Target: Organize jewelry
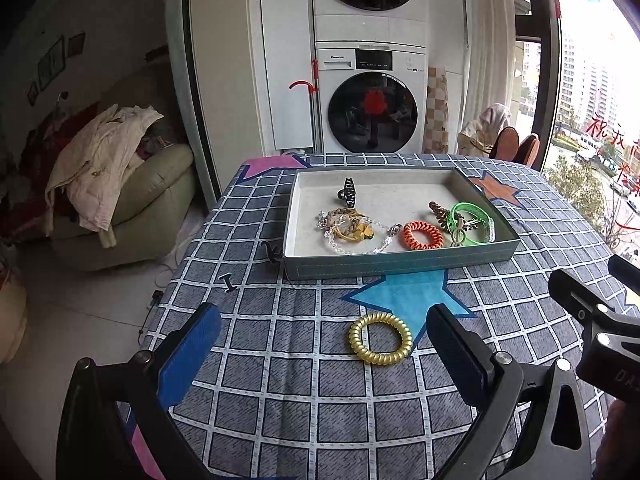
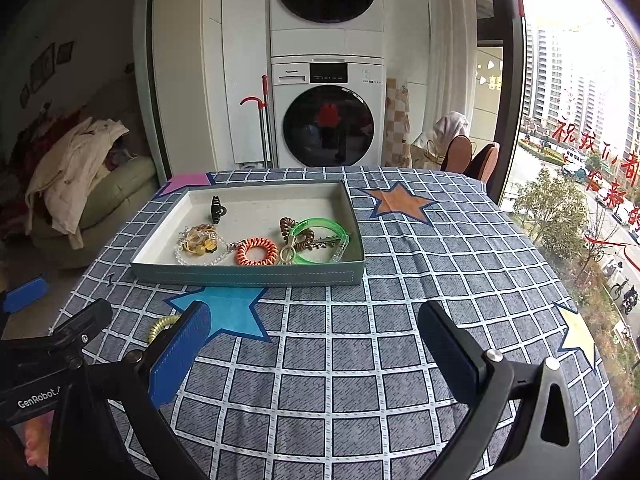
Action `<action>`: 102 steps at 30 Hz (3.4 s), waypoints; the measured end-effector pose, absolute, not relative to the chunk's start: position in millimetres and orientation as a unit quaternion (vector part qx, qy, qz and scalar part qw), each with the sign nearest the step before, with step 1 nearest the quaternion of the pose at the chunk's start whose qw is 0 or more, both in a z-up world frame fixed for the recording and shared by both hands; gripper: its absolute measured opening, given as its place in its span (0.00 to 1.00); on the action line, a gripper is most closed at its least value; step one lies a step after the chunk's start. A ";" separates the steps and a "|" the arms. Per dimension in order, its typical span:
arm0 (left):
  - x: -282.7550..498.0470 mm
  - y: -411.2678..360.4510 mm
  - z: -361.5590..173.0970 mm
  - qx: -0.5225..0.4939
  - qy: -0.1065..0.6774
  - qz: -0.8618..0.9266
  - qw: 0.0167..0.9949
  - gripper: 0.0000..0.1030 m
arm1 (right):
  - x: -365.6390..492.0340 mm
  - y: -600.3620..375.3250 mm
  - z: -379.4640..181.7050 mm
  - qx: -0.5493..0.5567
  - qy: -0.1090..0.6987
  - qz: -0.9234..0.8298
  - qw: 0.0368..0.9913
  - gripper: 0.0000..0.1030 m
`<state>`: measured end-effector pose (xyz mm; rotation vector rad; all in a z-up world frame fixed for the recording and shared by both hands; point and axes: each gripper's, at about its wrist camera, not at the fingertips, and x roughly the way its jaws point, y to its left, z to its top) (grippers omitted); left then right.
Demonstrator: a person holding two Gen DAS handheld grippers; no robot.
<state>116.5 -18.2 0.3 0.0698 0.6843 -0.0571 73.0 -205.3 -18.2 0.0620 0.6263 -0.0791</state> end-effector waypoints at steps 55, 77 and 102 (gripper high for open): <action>104.3 -19.4 8.9 0.028 0.332 -0.033 0.942 1.00 | 64.5 -203.1 -16.0 0.034 0.305 -0.035 0.951 1.00; 104.4 -18.5 9.6 0.030 0.332 -0.033 0.942 1.00 | 64.5 -201.7 -13.4 0.036 0.305 -0.033 0.951 1.00; 105.9 -18.7 6.9 0.030 0.336 -0.031 0.941 1.00 | 64.3 -202.8 -13.9 0.035 0.305 -0.033 0.951 1.00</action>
